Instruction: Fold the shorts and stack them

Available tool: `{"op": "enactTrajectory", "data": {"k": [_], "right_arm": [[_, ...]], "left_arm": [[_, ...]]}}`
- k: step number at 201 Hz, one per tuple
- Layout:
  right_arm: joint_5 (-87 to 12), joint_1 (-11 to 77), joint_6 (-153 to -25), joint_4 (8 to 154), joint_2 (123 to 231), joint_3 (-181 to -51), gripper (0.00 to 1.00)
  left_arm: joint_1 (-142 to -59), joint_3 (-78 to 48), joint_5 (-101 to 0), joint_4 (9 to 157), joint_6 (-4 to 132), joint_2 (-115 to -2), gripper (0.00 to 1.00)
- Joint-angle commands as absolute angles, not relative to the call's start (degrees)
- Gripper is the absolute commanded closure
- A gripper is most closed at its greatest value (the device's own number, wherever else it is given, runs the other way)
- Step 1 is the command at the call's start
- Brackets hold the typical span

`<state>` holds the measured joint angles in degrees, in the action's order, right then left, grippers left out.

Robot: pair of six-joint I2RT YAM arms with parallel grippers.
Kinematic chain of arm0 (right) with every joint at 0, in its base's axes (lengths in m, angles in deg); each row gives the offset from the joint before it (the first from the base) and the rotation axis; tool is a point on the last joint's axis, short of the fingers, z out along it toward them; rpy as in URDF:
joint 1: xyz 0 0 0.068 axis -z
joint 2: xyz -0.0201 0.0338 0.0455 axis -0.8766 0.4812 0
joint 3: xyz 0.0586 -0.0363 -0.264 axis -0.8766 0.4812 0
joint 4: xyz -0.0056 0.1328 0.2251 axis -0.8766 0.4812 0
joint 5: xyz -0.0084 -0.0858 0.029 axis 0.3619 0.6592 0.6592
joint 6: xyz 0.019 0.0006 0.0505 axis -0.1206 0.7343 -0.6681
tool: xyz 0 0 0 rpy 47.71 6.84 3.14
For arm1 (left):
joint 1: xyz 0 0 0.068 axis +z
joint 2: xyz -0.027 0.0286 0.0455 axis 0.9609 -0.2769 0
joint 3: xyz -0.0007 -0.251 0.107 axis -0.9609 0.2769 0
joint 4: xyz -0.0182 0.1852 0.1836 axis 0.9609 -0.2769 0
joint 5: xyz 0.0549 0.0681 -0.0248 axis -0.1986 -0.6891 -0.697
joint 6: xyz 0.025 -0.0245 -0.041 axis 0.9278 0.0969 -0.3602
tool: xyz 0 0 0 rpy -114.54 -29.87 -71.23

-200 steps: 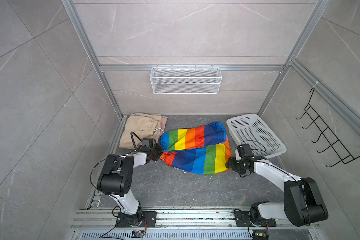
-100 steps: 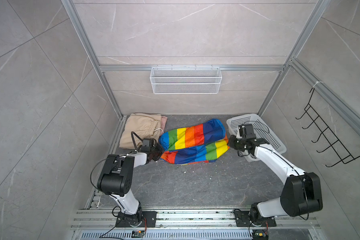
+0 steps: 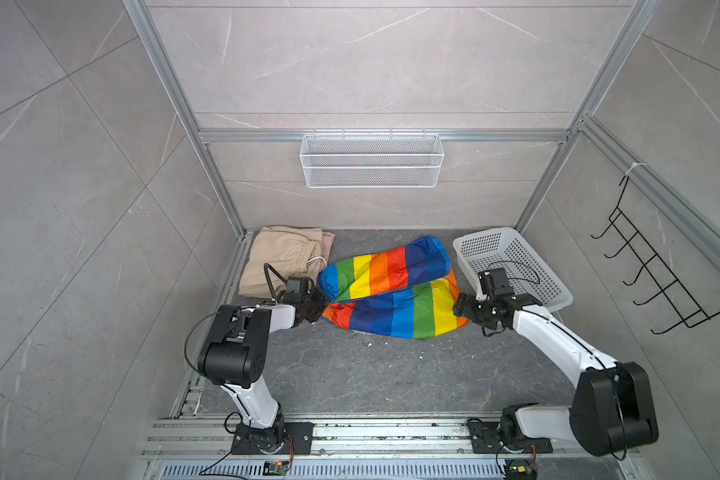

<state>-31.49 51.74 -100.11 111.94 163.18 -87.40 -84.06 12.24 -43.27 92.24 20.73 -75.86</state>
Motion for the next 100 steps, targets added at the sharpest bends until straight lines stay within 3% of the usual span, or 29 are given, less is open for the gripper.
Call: {"op": "enactTrajectory", "data": {"k": [1,52,100], "right_arm": [[-35.2,51.8,-102.5,111.2,158.8,-81.4,0.15],[-43.6,51.8,-109.4,95.2,163.7,-74.2,0.24],[-50.3,51.6,-114.8,81.8,175.9,-80.1,0.35]], "left_arm": [[-84.1,10.6,-43.7,92.9,20.7,-76.5,1.00],[-85.3,10.0,-44.1,92.5,20.8,-76.0,1.00],[-85.8,10.8,-44.3,92.8,20.7,-76.4,1.00]]}}
